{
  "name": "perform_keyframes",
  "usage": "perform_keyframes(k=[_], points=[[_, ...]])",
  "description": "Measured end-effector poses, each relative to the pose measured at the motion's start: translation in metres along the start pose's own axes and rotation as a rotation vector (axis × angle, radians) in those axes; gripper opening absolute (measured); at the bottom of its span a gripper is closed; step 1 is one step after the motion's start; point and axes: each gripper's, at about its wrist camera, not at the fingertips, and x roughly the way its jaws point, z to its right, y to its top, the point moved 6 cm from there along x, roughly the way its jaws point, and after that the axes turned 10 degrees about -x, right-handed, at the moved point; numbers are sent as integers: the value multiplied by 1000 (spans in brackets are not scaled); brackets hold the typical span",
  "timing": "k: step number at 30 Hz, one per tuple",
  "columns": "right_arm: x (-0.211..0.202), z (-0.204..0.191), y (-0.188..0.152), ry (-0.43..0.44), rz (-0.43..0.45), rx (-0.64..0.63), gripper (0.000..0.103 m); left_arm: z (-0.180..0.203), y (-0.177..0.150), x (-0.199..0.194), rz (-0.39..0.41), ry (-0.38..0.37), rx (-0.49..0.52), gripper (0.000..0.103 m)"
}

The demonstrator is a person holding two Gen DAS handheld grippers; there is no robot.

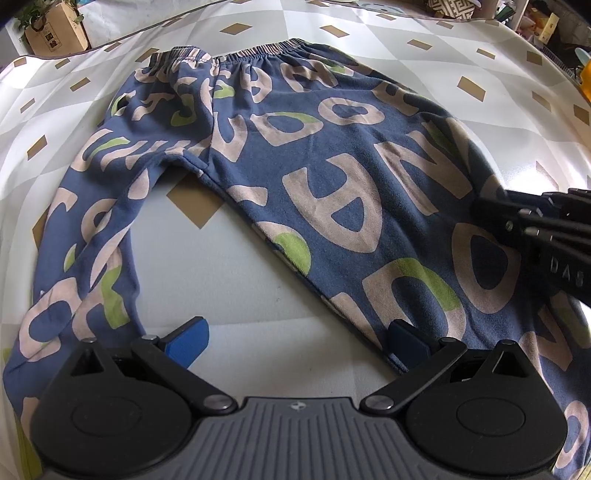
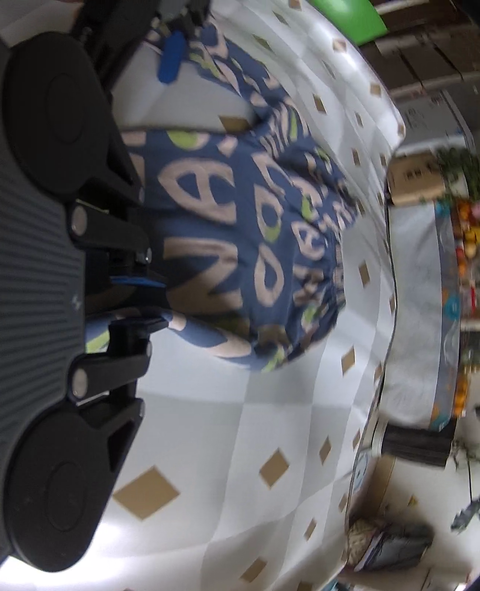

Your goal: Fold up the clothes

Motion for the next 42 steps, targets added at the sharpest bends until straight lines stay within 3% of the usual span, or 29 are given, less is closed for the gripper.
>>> perform_keyframes(k=[4,6,8,14,17,19,23,26,30,42], points=[[0,-7,1,20,2,-32,20,0,0,0,0,-2,2,103],[-2,-8,1,63,6,-10,32,-1,0,0,0,-3,2,103],[-4,-9,2,115,5,13,37,-1,0,0,-1,-3,3,103],[-5,-19,0,201,-28,-11,41,-2,1,0,-2,-5,5,103],[-11,-19,3,182,-38,-59,43,-4,3,1,-5,-5,3,103],[-16,-7,5,161,-17,0,44,-4,3,1,-4,-5,3,103],[-15,31,-2,153,11,280,44,-4,3,2,-2,-3,-1,103],[-10,53,-15,95,-27,417,44,-3,3,2,0,-1,-4,103],[-8,72,-30,76,-61,542,36,-3,3,2,0,-2,-3,103],[2,35,-18,104,-74,364,28,-3,2,1,10,-5,1,103]])
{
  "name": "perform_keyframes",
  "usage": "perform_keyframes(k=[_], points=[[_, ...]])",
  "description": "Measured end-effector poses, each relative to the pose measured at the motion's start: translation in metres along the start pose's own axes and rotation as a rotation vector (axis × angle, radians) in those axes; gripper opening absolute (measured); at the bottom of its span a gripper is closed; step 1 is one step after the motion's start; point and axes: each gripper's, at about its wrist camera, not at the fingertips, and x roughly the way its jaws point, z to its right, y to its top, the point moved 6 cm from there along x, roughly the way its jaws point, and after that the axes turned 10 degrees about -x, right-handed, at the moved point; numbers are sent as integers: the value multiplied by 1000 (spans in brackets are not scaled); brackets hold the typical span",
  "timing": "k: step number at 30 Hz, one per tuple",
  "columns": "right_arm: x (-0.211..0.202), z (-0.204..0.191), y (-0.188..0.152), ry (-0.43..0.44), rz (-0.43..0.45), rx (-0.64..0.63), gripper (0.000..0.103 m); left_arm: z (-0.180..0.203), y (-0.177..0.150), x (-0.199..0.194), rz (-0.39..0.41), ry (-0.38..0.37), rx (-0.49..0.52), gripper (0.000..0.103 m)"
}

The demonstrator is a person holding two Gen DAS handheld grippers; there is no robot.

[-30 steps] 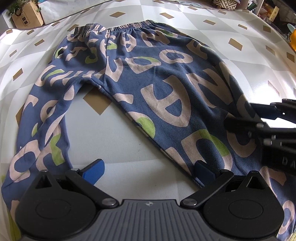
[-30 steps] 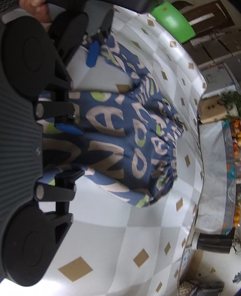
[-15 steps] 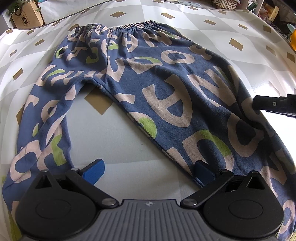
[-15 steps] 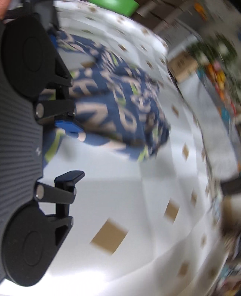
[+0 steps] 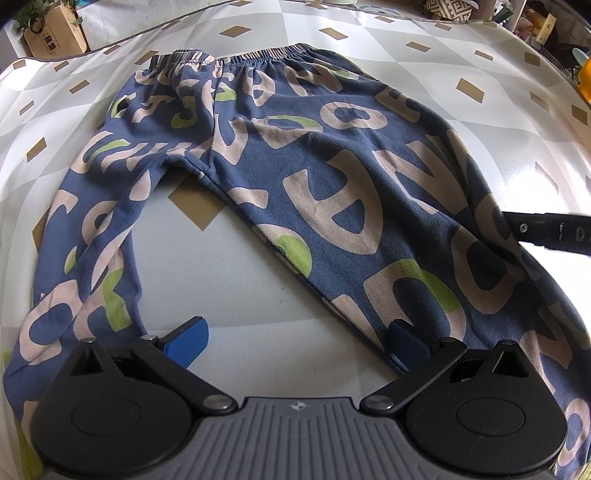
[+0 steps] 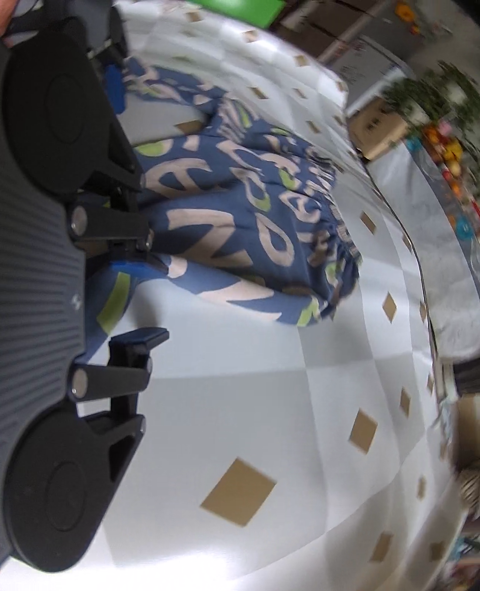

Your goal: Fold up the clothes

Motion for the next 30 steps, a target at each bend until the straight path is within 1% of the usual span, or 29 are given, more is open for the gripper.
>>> perform_keyframes(k=[5,9,14,19,23,25,29,30], points=[[-1,-9,2,-12,11,-63,28,0,-1,0,3,0,0,103],[-6,-2,5,37,40,16,28,1,0,0,5,-1,0,103],[0,-3,-1,43,-18,-22,28,1,0,0,6,-2,2,103],[-2,-8,-3,59,-44,-68,29,0,-1,-1,5,-4,5,103],[-9,-6,-1,91,-43,-64,29,0,0,0,5,-4,5,103],[-11,-6,-3,101,-56,-75,29,0,0,0,5,-4,5,103],[-6,-10,-13,95,-104,-121,29,0,0,0,5,-5,5,103],[-6,-12,-13,89,-101,-143,29,0,0,0,5,-5,5,103]])
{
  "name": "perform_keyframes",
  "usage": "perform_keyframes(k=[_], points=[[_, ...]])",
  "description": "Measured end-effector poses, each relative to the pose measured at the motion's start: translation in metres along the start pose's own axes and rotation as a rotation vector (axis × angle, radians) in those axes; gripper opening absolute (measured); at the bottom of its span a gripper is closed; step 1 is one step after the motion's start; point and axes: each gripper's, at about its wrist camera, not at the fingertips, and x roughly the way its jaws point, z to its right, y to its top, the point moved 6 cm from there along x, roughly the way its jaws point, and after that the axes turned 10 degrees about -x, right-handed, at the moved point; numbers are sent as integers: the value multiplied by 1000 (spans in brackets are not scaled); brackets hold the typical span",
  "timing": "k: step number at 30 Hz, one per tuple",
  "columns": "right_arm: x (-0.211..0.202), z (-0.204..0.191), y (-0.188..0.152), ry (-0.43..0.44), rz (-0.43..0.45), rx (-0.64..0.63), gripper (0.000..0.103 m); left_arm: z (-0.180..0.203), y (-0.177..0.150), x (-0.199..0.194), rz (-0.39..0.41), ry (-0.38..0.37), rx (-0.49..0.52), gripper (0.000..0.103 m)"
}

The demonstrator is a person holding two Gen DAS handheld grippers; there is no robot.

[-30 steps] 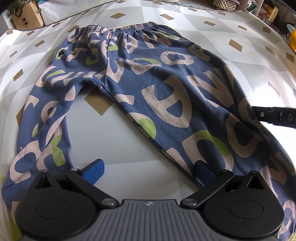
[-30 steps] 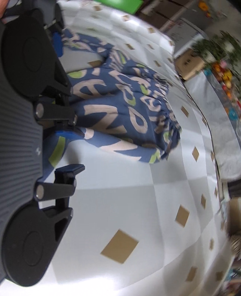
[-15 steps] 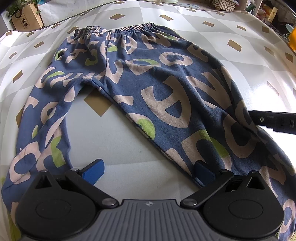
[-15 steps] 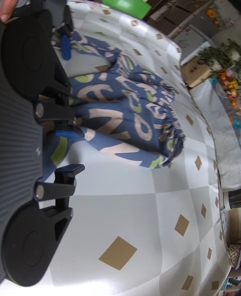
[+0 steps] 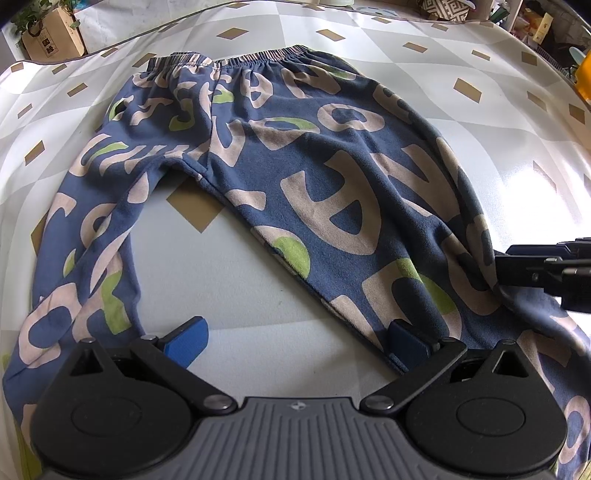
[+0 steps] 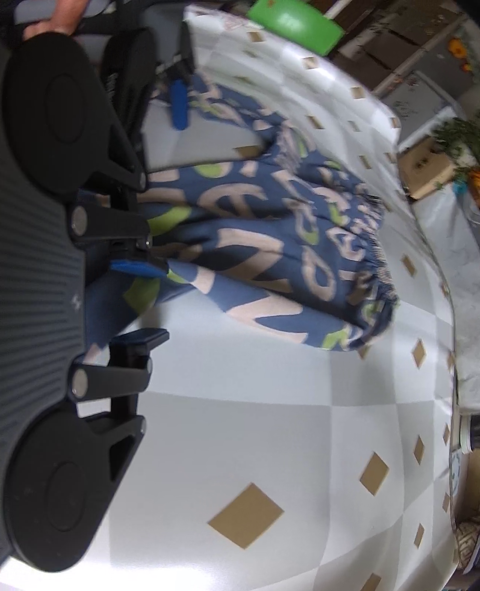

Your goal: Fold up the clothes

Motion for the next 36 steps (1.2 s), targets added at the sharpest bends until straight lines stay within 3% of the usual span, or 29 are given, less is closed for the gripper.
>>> perform_keyframes(k=[7,13,17,23,26,31,33,36], points=[[0,-15,0,-40,-33,-111,11,0,0,0,2,0,1,103],[-2,-19,2,-114,-19,-175,4,0,0,0,4,-1,1,103],[-9,12,3,-209,29,-67,3,1,0,0,5,-1,2,103],[-31,85,-16,-494,70,212,0,0,-1,0,10,-2,3,103],[-37,100,-24,-561,81,259,1,-1,-1,0,12,-2,4,103],[-41,102,-23,-536,106,286,6,-1,-1,-1,14,-3,4,103],[-40,95,-19,-481,109,272,21,-1,-1,-1,13,-3,5,103],[-41,81,-10,-398,128,242,27,0,0,-1,14,-4,6,103]])
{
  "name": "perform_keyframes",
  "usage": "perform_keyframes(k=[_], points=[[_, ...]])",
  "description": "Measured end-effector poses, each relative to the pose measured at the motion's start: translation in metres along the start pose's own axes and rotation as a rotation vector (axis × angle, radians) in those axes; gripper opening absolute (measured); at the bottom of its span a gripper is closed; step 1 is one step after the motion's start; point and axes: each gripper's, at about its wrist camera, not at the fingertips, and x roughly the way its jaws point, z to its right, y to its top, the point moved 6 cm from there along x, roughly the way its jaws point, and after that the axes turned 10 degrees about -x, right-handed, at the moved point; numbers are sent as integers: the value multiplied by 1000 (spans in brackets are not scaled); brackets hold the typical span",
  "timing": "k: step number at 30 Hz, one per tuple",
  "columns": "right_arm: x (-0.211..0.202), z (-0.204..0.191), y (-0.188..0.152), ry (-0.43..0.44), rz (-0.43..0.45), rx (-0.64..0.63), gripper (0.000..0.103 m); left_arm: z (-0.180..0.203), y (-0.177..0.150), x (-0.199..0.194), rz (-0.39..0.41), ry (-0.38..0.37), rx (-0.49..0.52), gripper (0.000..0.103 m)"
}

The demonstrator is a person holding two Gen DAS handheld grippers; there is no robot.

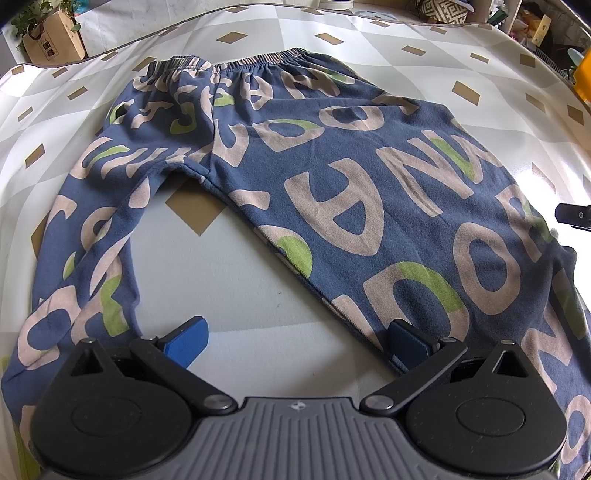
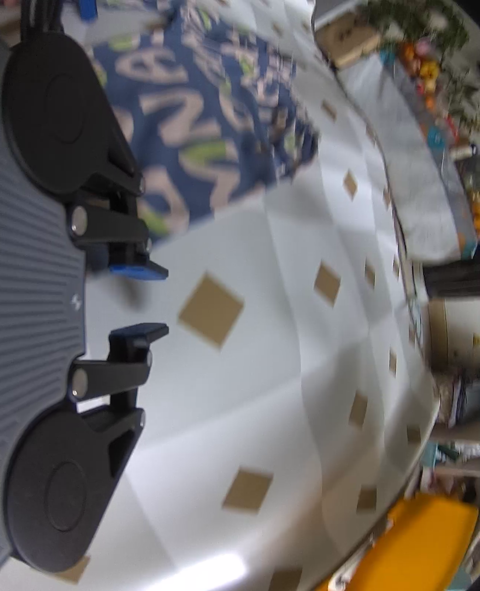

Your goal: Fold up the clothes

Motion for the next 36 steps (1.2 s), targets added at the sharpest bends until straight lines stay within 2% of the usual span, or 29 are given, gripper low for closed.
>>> perform_keyframes(k=[3,12,16,23,26,29,32,36], points=[[-4,-15,6,31,25,-44,33,1,0,0,3,-1,2,103],[7,-60,12,172,37,-110,34,7,-1,1,26,-15,26,103],[18,-63,5,113,16,-132,34,12,1,2,43,-26,42,103],[21,-57,7,-25,31,-140,33,15,2,3,52,-36,59,103],[18,-48,10,-26,16,-93,34,14,2,3,31,-33,61,103],[3,-27,14,-21,38,7,35,11,0,1,-2,-24,53,103],[-19,-5,13,29,47,112,38,8,-3,-1,-23,-18,48,103],[-39,5,-6,57,-20,112,42,6,-7,-7,-23,-4,60,103]])
